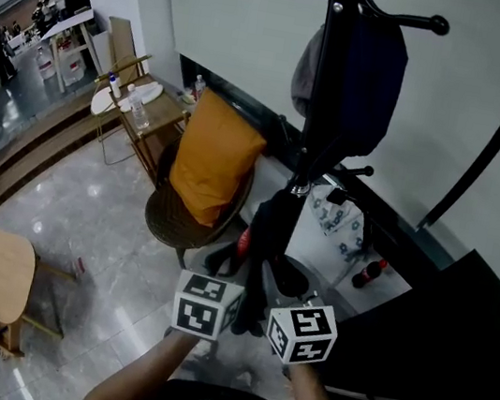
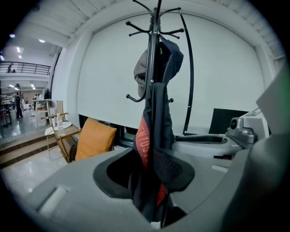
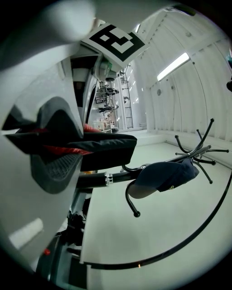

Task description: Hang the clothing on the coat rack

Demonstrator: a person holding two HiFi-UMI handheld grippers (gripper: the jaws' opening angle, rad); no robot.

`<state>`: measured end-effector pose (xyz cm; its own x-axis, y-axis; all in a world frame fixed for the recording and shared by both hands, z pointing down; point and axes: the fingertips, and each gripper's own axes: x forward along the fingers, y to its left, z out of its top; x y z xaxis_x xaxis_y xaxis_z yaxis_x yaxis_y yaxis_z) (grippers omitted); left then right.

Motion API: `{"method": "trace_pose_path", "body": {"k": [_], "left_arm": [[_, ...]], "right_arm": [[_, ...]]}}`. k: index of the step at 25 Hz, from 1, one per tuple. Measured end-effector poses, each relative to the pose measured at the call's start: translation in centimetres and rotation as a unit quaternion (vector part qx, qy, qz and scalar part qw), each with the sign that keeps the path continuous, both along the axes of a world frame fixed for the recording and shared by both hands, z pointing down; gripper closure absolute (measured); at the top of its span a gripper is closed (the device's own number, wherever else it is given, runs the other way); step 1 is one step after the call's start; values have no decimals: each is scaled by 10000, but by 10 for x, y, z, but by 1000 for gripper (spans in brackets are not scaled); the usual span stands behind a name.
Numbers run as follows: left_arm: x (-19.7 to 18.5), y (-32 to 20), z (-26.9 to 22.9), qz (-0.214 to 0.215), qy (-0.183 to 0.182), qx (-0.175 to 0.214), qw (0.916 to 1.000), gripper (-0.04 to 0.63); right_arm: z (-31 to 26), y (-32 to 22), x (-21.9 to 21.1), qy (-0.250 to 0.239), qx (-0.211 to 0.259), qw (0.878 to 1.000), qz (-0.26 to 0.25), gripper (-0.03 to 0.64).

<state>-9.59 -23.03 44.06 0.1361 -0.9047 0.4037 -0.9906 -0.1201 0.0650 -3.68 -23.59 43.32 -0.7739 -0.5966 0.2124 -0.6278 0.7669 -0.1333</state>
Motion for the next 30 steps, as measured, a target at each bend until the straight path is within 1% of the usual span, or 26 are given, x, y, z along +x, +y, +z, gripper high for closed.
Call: {"method": "trace_pose_path", "body": {"k": [9, 16, 23, 30], "left_arm": [[11, 14, -1, -231, -53, 10, 9997, 484], [11, 18, -1, -262, 4, -22, 9997, 485], [9, 23, -11, 23, -10, 99, 9999, 485], [-1, 37, -18, 292, 105, 135, 9994, 485]], "right_arm": [[6, 15, 11, -3, -118, 9997, -234, 528], [-2, 18, 12, 14, -37, 9998, -207, 534], [-8, 22, 5, 6, -21, 10000, -1, 546], [-17, 37, -9, 12, 85, 9997, 214, 551]]}}
